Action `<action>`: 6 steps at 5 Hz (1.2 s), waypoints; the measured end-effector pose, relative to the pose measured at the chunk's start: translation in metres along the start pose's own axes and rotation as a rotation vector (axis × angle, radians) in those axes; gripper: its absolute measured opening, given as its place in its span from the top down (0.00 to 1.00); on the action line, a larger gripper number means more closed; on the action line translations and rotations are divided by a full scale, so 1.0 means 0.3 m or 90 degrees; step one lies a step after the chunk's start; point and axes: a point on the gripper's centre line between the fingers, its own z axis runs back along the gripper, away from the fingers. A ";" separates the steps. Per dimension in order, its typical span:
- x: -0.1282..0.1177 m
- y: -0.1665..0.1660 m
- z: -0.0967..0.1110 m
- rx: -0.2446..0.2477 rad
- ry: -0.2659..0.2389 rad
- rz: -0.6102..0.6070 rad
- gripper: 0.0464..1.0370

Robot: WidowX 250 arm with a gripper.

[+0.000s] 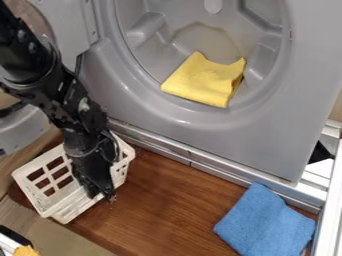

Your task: Move the white basket to the right side of the table

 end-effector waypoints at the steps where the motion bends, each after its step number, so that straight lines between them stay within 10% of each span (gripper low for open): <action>1: 0.030 -0.014 0.032 -0.008 0.000 0.011 0.94; 4: 0.177 -0.305 0.261 -0.029 -0.046 0.101 0.94; 6: 0.272 -0.505 0.194 -0.051 -0.037 0.122 0.95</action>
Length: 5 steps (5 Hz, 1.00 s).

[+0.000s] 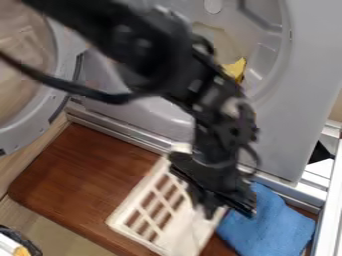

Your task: Move the white basket to the right side of the table

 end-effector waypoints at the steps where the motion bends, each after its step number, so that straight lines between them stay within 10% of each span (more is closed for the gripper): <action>1: 0.044 -0.063 -0.086 0.004 0.013 0.003 0.95; 3: 0.087 -0.115 -0.154 -0.019 0.001 0.027 0.92; 5: 0.090 -0.111 -0.155 -0.015 -0.003 0.041 0.41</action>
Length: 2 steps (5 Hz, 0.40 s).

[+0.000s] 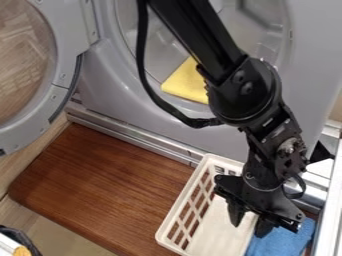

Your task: Move the white basket to the right side of the table

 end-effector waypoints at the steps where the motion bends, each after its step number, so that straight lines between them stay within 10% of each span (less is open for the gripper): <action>1: -0.013 0.002 0.001 -0.004 0.007 0.000 0.11; 2: -0.009 -0.009 0.034 -0.023 -0.008 -0.011 0.03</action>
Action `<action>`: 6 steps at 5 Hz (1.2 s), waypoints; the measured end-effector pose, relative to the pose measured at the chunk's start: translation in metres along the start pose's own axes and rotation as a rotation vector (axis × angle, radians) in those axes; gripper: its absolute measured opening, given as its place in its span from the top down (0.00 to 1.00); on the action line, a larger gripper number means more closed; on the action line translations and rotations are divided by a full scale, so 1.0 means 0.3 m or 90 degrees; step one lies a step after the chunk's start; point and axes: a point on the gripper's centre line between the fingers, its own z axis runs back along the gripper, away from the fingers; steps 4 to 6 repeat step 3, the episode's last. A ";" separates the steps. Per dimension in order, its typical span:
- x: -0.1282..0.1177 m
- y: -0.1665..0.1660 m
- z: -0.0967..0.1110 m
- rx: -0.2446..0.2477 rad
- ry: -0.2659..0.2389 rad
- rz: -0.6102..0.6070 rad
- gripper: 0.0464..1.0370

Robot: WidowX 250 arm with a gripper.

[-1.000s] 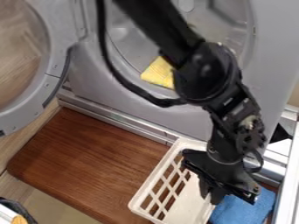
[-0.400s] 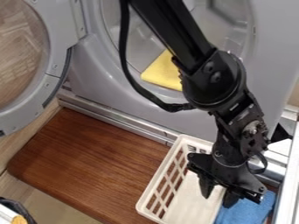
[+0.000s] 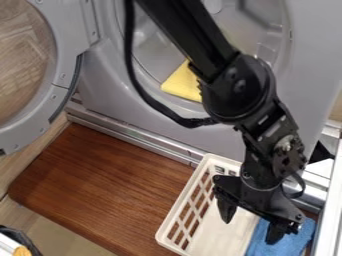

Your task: Move the white basket to the right side of the table

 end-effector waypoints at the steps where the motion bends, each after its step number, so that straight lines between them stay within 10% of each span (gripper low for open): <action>1: 0.006 0.002 0.041 -0.040 -0.028 -0.001 0.04; 3: 0.012 0.030 0.198 -0.066 -0.084 -0.009 0.04; 6: 0.012 0.030 0.198 -0.066 -0.084 -0.009 0.04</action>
